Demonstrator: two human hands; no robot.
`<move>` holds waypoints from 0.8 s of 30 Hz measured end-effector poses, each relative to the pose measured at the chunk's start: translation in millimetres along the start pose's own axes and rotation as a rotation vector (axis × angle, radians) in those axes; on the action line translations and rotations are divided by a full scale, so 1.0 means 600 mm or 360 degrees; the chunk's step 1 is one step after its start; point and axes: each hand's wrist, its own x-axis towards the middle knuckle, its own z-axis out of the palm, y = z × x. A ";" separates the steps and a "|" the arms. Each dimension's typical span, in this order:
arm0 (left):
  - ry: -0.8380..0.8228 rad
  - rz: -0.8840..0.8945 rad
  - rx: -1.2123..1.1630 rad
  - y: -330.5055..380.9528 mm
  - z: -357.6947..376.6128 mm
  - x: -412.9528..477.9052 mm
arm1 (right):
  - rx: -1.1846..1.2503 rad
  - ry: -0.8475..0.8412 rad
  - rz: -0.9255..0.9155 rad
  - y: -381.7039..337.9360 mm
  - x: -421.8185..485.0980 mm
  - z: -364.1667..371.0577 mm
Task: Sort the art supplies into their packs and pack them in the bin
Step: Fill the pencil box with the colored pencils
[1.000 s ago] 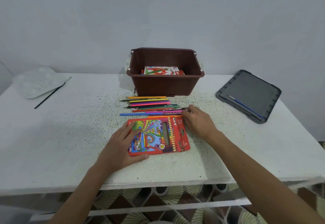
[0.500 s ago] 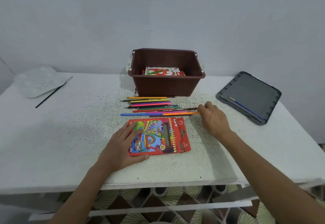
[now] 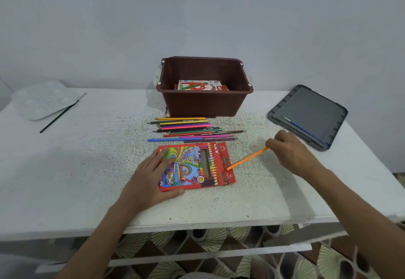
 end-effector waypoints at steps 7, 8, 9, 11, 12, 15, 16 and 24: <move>0.0014 0.0028 0.0014 0.001 0.000 -0.001 | 0.0057 -0.0051 -0.0149 -0.056 -0.006 0.000; 0.0014 0.0027 0.0013 0.001 0.000 -0.001 | 0.0069 -0.0047 -0.0176 -0.067 -0.006 0.002; 0.0015 0.0027 0.0014 0.001 0.000 -0.001 | 0.0088 -0.0051 -0.0204 -0.079 -0.007 0.005; 0.0014 0.0033 0.0014 0.000 0.001 -0.002 | 0.0157 -0.0058 -0.0263 -0.106 -0.009 0.012; 0.0014 0.0034 0.0013 0.000 0.001 -0.002 | 0.0218 -0.0056 -0.0291 -0.119 -0.011 0.016; 0.0019 0.0029 -0.0009 0.000 0.000 -0.002 | 0.0443 -0.0069 -0.0302 -0.153 -0.016 0.026; 0.0021 0.0026 -0.0016 0.000 0.000 -0.002 | 0.0513 -0.0078 -0.0284 -0.163 -0.018 0.029; 0.0020 0.0007 -0.0028 0.001 -0.002 -0.003 | 0.0790 -0.0132 -0.0092 -0.183 -0.019 0.044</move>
